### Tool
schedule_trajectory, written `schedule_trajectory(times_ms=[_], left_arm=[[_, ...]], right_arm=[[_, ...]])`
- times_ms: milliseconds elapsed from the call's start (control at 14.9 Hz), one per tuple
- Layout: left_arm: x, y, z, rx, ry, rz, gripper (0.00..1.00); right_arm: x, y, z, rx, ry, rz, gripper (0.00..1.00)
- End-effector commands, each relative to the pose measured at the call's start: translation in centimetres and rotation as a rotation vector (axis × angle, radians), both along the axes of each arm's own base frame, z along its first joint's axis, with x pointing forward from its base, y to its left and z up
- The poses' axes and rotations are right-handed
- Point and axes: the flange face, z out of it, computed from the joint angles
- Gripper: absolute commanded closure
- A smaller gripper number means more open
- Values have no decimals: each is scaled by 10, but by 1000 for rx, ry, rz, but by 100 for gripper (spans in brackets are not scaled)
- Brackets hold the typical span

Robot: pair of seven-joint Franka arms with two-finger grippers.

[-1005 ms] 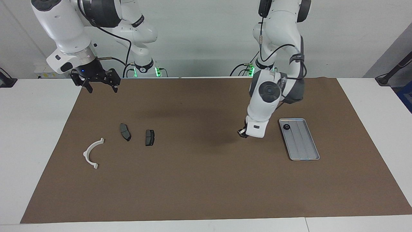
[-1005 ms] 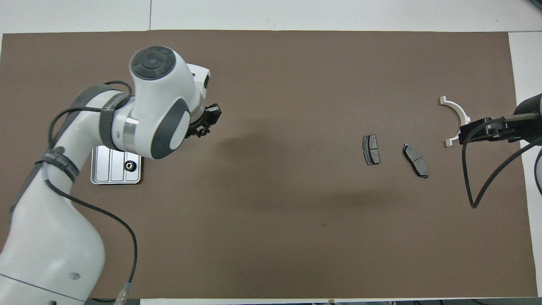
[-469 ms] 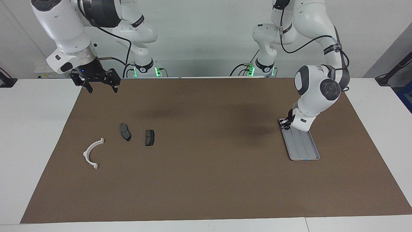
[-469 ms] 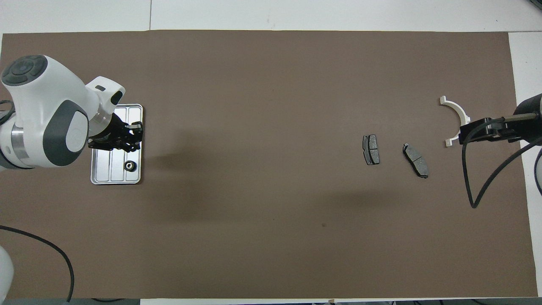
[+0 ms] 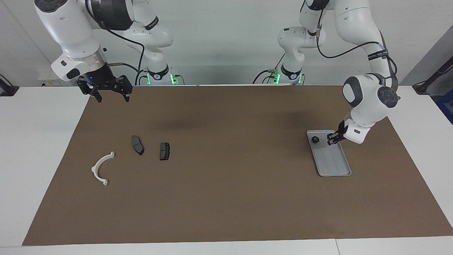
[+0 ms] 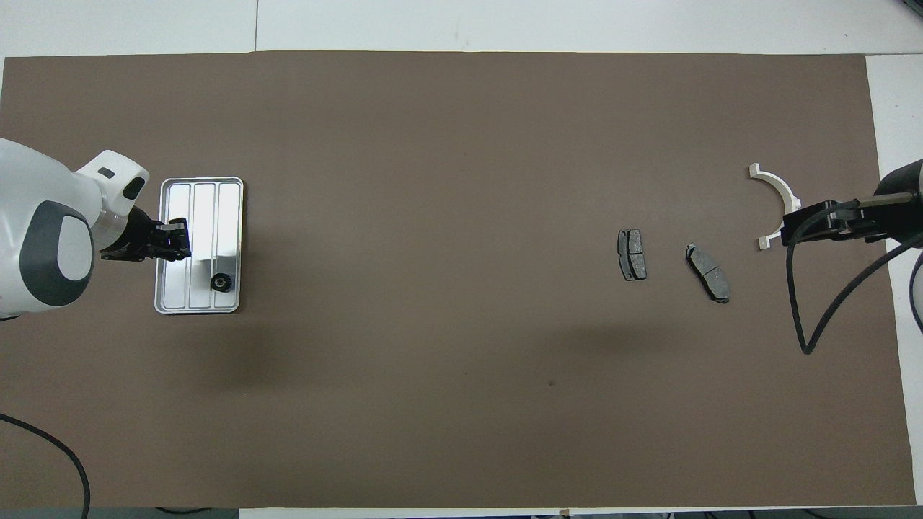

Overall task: Pick bearing gear from pile to tray
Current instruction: 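Lower the second bearing into the tray with the left gripper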

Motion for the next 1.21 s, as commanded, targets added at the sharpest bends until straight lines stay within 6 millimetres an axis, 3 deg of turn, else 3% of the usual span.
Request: schedule_trajectory(times_ms=[0,469,1139], left_arm=[[-18,2,1,5,-20,-27,94],[-41,20,-17,6,-28,-3,92],[-54,21,-38,11,-46,2,91]], right_arm=[[-6,2,1,18,1,0,0],[-5,3,1,17,-4,-3,0],[-5,2,1,18,-7,2,0]])
